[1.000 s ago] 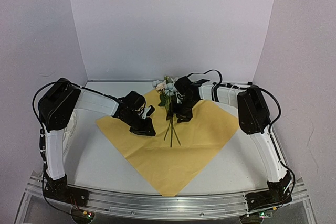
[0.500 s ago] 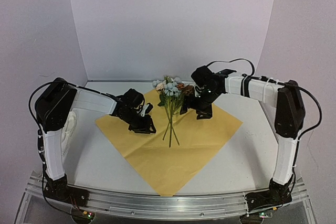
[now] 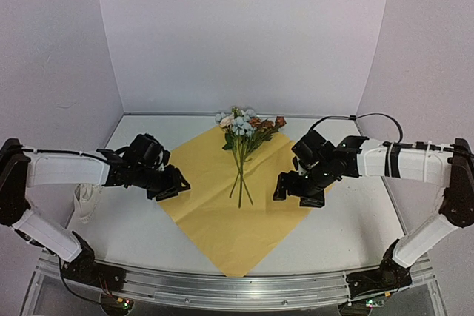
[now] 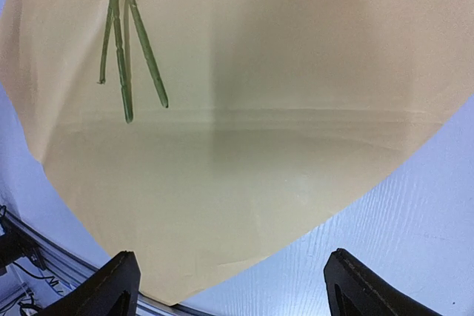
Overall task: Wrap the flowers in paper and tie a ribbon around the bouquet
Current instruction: Pick up the bottom corner of the flattened wrapping paper from the center of the board.
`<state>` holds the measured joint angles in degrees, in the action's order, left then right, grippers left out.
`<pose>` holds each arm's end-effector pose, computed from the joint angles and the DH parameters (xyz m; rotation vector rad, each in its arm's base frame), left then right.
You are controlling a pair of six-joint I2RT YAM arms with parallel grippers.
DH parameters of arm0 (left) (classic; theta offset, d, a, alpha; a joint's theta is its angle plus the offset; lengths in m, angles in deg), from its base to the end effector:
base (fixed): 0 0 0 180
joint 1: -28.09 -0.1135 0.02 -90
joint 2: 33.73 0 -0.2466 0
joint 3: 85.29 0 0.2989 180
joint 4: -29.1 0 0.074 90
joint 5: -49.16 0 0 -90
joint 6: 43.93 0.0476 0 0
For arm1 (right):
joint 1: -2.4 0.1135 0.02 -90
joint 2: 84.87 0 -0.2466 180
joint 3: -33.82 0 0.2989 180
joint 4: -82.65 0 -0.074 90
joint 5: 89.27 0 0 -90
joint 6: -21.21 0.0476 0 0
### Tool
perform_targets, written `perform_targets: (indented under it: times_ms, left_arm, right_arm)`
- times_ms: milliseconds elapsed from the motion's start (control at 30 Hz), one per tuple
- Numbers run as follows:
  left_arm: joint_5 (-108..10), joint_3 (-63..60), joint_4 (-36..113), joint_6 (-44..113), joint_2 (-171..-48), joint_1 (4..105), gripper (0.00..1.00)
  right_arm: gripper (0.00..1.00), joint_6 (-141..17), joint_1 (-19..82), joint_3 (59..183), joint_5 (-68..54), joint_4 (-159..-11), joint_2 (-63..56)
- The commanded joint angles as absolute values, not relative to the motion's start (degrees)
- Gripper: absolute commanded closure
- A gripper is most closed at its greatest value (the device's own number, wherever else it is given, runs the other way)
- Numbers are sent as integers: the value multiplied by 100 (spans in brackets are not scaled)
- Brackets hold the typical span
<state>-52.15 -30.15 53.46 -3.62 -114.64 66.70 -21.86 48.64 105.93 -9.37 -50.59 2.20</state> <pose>0.2501 -0.2117 0.1344 -0.1608 2.6419 -0.8561 0.2384 0.2610 0.1762 -0.0462 2.8470 0.6938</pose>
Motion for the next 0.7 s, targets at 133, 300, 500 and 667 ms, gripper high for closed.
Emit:
perform_targets:
  times_ms: [133, 300, 500, 667]
  left_arm:
    - [-4476, -4072, 5553, -1931, -10080, 7256, 47]
    - [-4218, -4851, 5661, -2840, -9198, 7514, 45]
    - [-4367, -5391, 4630, -3472, -9268, 7915, 42]
    - [-4193, -5404, 4207, -3857, -9671, 8436, 41]
  right_arm:
    - [11, -1071, 5737, 9505, -119, -5855, -643]
    - [11, -317, 6341, 8838, 158, -6339, -904]
    - [11, 121, 6980, 8522, 634, -6662, -963]
    - [11, 428, 7180, 8340, 769, -6991, -946]
